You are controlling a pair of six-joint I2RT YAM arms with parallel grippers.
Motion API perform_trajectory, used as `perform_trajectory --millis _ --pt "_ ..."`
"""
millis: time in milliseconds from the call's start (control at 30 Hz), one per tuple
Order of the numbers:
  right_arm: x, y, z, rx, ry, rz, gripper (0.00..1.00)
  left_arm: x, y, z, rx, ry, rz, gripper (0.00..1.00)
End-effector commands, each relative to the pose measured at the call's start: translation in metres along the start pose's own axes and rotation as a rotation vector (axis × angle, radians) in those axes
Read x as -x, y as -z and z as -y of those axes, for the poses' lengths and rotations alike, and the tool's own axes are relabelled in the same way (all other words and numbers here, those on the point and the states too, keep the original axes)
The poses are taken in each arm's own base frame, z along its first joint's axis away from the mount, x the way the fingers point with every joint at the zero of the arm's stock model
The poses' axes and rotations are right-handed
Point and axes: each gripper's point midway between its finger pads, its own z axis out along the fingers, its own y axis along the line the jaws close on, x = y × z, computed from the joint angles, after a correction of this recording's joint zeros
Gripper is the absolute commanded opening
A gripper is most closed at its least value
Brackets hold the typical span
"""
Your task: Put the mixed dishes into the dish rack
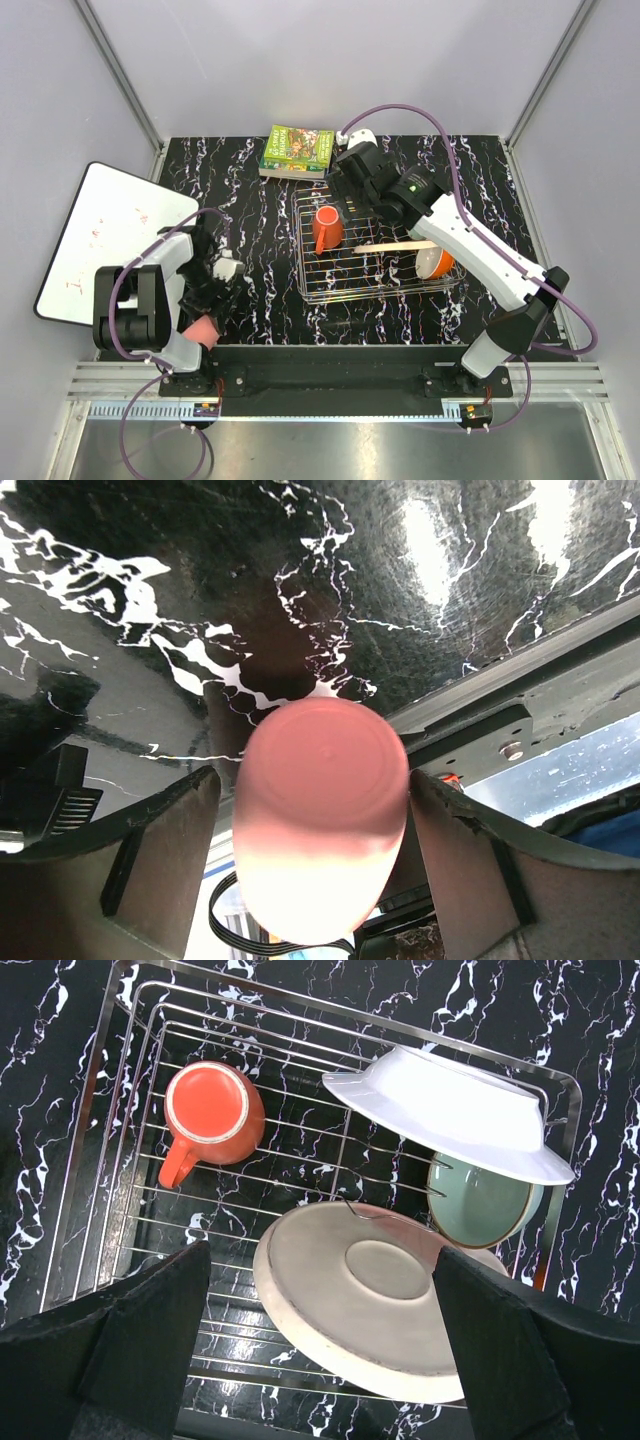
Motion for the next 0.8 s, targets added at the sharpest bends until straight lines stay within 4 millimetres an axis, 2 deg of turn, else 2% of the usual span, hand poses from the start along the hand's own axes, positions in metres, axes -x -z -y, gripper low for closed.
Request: perform_trajectory --millis 0,233,300,400,500,533,667,733,767 --pt "0.011 0.012 0.006 -0.011 -0.045 0.063 1.0 0.002 0.0 0.003 -0.014 0.002 0.011 0.78" --pt "0.005 0.01 0.005 -0.011 -0.054 0.054 1.0 0.003 0.002 -0.001 0.018 0.003 0.033 0.75" --pt "0.005 0.01 0.005 -0.011 -0.056 0.052 1.0 0.004 0.001 -0.006 0.045 0.013 0.037 0.67" --pt "0.006 0.01 0.005 -0.009 -0.06 0.056 1.0 0.006 0.0 -0.009 0.066 0.022 0.047 0.63" --pt "0.007 0.011 0.005 -0.008 -0.061 0.06 1.0 0.005 0.0 -0.011 0.087 0.031 0.038 0.49" --pt "0.007 0.011 0.005 -0.008 -0.059 0.06 1.0 0.005 -0.001 -0.012 0.089 0.032 0.028 0.34" --pt "0.009 0.012 0.005 -0.007 -0.059 0.068 1.0 0.005 -0.004 -0.012 0.093 0.031 -0.003 0.11" --pt "0.01 0.013 0.006 -0.009 -0.061 0.07 1.0 0.006 -0.007 -0.011 0.101 0.012 -0.024 0.01" --pt "0.01 0.013 0.007 -0.01 -0.061 0.07 1.0 0.007 -0.009 -0.011 0.105 0.008 -0.026 0.0"
